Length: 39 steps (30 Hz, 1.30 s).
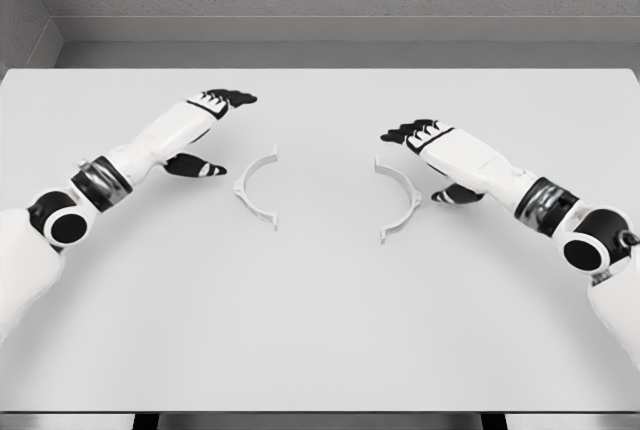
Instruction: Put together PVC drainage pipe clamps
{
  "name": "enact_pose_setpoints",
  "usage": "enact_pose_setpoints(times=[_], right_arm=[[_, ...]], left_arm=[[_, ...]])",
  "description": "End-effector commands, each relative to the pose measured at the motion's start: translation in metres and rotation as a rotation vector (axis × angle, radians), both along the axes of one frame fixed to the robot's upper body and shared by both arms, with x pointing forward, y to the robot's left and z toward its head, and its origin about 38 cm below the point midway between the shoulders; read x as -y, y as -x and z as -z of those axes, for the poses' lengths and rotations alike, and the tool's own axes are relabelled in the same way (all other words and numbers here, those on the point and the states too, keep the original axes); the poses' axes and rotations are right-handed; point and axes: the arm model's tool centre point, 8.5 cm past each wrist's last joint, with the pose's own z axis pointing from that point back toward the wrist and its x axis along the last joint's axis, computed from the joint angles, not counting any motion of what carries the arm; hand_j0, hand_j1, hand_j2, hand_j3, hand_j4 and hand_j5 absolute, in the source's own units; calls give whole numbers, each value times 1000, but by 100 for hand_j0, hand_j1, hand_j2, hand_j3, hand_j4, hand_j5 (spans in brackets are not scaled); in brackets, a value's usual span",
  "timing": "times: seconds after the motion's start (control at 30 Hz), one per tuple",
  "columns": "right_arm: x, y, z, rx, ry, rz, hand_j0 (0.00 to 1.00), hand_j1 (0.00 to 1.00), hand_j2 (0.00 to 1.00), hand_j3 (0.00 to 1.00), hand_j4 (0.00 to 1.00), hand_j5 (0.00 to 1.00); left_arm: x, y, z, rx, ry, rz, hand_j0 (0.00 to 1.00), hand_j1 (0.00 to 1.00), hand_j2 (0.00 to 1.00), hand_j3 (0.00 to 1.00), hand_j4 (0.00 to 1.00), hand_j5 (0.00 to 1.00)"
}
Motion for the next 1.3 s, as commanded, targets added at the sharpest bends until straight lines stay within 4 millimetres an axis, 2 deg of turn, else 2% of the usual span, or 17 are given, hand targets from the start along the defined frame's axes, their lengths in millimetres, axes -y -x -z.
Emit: enact_pose_setpoints(times=[0.0,0.17,0.23,0.43,0.53,0.73,0.9,1.27], right_arm=[[1,-1,10,-23,5,12,100,100,100,100,100,100],[2,-5,11,-27,8,20,100,100,100,100,100,100],[-3,-6,12,-29,-1,16,100,100,100,100,100,100],[-3,-7,12,-28,9,17,100,100,100,100,100,100],[-10,-8,11,-22,-4,10,100,100,100,100,100,100],[-14,-8,15,-36,3,7,100,100,100,100,100,100],[-25,-8,16,-37,-14,-5,100,100,100,100,100,100],[-34,-8,6,-5,-16,-24,100,100,100,100,100,100]], left_arm=[[5,1,2,-7,9,8,100,100,100,100,100,100],[3,1,4,-12,8,2,100,100,100,100,100,100],[-5,-2,8,-26,-1,-20,100,100,100,100,100,100],[-7,-4,15,-45,-2,-35,100,100,100,100,100,100],[-8,-4,16,-47,-4,-38,100,100,100,100,100,100],[1,-3,18,-50,12,-26,100,100,100,100,100,100],[7,-3,20,-54,13,-16,100,100,100,100,100,100],[18,0,23,-55,26,3,100,100,100,100,100,100]])
